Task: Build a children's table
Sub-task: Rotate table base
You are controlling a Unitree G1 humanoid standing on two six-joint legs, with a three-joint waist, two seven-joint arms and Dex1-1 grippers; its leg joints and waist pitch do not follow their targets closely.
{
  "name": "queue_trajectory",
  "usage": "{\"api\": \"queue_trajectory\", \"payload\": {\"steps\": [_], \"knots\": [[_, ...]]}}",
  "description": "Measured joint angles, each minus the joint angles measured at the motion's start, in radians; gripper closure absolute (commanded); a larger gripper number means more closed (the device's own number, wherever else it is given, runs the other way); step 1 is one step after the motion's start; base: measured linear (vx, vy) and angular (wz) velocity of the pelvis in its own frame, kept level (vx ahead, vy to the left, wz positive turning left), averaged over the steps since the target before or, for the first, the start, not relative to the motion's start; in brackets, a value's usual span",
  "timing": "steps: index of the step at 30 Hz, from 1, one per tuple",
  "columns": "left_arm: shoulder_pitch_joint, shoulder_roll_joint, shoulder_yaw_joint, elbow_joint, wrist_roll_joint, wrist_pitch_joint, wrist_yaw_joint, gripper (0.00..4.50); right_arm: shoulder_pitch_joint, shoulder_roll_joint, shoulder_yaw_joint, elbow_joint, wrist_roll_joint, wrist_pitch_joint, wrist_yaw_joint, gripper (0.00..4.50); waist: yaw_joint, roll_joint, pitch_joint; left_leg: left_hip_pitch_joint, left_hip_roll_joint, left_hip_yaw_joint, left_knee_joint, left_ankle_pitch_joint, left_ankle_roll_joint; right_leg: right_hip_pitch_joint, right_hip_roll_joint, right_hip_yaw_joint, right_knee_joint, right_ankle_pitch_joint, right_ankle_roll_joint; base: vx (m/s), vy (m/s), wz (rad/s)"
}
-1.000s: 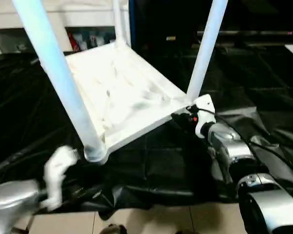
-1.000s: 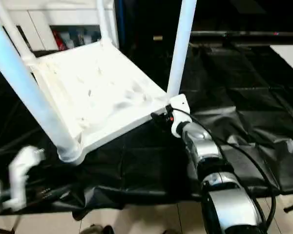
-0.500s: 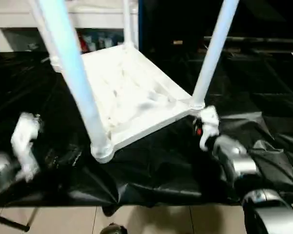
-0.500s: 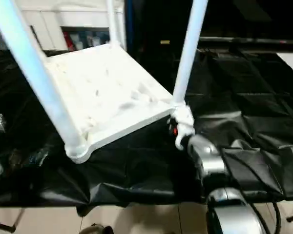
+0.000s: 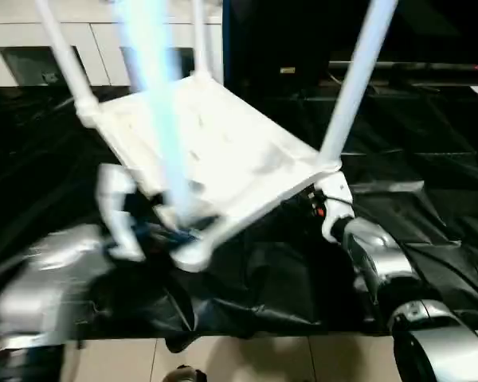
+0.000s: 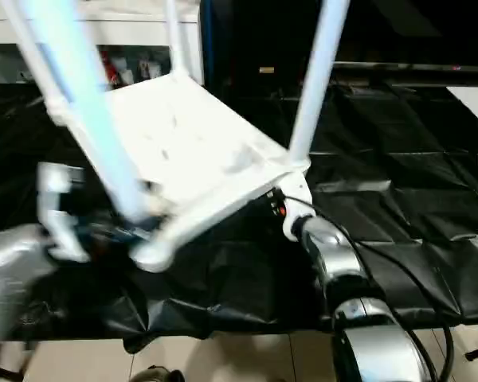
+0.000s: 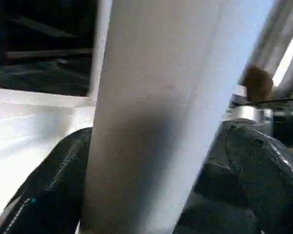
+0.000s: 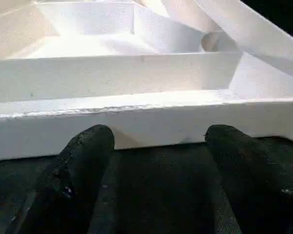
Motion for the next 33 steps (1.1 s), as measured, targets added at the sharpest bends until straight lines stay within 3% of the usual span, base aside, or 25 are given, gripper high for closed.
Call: {"api": "queue_trajectory", "payload": {"steps": [9, 15, 22, 26, 28, 33], "knots": [[-0.126, -0.109, -0.16, 0.127, 0.054, -0.059, -0.023, 0.03, -0.031, 0.007, 0.001, 0.06, -0.021, -0.005, -0.008, 0.98, -0.008, 0.0, 0.0, 0.0, 0.0, 0.0, 0.002, 0.0, 0.0, 0.0, 0.0, 0.0, 0.001, 0.0, -0.001, 0.0, 0.0, 0.0], [-0.186, -0.185, -0.24, 0.205, 0.086, -0.112, -0.038, 0.03, -0.031, -0.002, -0.003, 0.067, -0.028, -0.007, -0.008, 0.98, -0.024, 0.0, 0.0, -0.001, 0.001, 0.0, 0.002, 0.0, 0.001, 0.0, 0.0, -0.001, 0.0, 0.001, -0.001, 0.0, 0.0, 0.0], [-0.269, -0.277, -0.334, 0.345, 0.197, -0.238, 0.004, 0.03, -0.031, 0.004, -0.016, 0.075, -0.028, -0.026, -0.013, 0.98, -0.034, 0.004, 0.0, -0.001, 0.002, -0.001, 0.002, 0.0, 0.0, 0.0, 0.0, -0.003, 0.0, 0.001, -0.002, 0.0, 0.0, 0.0], [-0.298, -0.295, -0.352, 0.43, 0.253, -0.295, 0.066, 0.03, -0.031, 0.025, -0.02, 0.075, -0.025, -0.037, -0.012, 0.98, -0.036, 0.008, 0.0, -0.001, 0.003, -0.001, 0.002, 0.0, 0.0, 0.0, 0.0, -0.006, 0.001, 0.001, -0.002, 0.0, 0.0, 0.0], [-0.308, -0.295, -0.359, 0.457, 0.275, -0.312, 0.082, 0.03, -0.032, 0.032, -0.019, 0.075, -0.026, -0.039, -0.011, 0.98, -0.033, 0.01, -0.001, -0.002, 0.003, -0.002, 0.002, 0.0, 0.0, 0.0, 0.0, -0.006, 0.001, 0.001, -0.002, 0.0, 0.0, 0.0], [-0.359, -0.303, -0.372, 0.538, 0.325, -0.375, 0.13, 0.03, -0.041, 0.026, -0.039, 0.092, -0.016, -0.04, -0.034, 0.98, -0.017, 0.029, -0.003, -0.003, 0.002, -0.003, 0.005, 0.0, 0.001, 0.0, -0.002, -0.007, 0.001, 0.002, -0.002, 0.0, 0.0, 0.0]]}}
